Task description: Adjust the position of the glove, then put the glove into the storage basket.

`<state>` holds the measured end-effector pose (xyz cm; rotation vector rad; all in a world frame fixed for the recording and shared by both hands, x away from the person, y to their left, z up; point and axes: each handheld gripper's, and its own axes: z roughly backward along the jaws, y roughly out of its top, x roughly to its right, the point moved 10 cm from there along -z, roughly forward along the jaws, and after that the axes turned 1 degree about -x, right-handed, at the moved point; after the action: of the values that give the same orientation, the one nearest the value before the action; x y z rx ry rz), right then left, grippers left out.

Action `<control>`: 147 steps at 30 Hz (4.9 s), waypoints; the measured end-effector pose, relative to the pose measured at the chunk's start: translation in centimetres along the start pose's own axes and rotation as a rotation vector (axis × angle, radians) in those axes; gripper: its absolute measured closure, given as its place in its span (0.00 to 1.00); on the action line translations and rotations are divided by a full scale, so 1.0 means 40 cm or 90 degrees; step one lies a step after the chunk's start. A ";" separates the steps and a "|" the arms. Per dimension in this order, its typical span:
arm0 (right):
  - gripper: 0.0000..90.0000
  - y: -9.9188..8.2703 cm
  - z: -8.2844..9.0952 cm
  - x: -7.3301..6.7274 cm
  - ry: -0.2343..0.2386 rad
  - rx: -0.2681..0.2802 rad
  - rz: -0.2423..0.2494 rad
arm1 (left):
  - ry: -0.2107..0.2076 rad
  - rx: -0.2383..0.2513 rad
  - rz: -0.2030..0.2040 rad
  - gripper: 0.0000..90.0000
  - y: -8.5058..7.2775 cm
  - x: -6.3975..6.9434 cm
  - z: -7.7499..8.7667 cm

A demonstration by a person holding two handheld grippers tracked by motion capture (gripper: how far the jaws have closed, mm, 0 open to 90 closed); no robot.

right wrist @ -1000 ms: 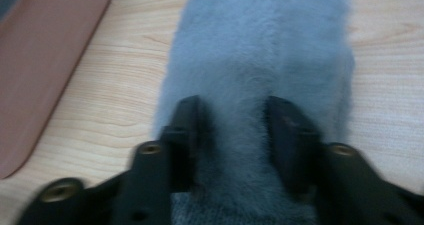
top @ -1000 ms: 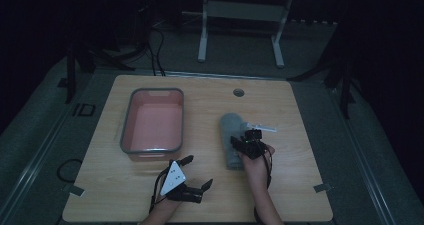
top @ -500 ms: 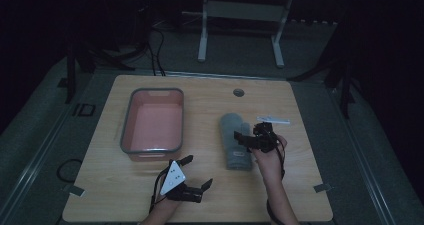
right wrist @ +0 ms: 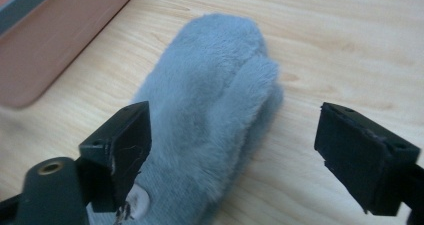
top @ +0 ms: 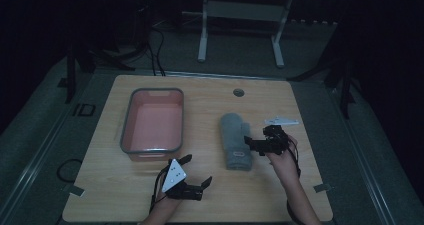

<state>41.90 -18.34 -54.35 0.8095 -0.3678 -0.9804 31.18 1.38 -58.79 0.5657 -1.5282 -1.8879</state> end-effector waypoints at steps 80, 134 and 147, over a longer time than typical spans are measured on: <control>0.88 -0.046 -0.094 -0.011 0.161 -0.057 -0.126 | -0.189 -0.256 0.135 0.86 0.111 -0.034 -0.349; 0.88 0.342 -0.232 -0.508 0.302 -0.022 -0.043 | -0.066 -0.280 0.100 0.86 0.264 -0.458 0.113; 0.88 0.260 -0.365 -0.530 0.237 -0.102 -0.035 | -0.026 -0.369 0.135 0.86 0.131 -0.498 0.079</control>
<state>45.80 9.13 -54.64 0.8380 0.0535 -0.8748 44.18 17.01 -54.18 0.0980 -0.9422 -2.0490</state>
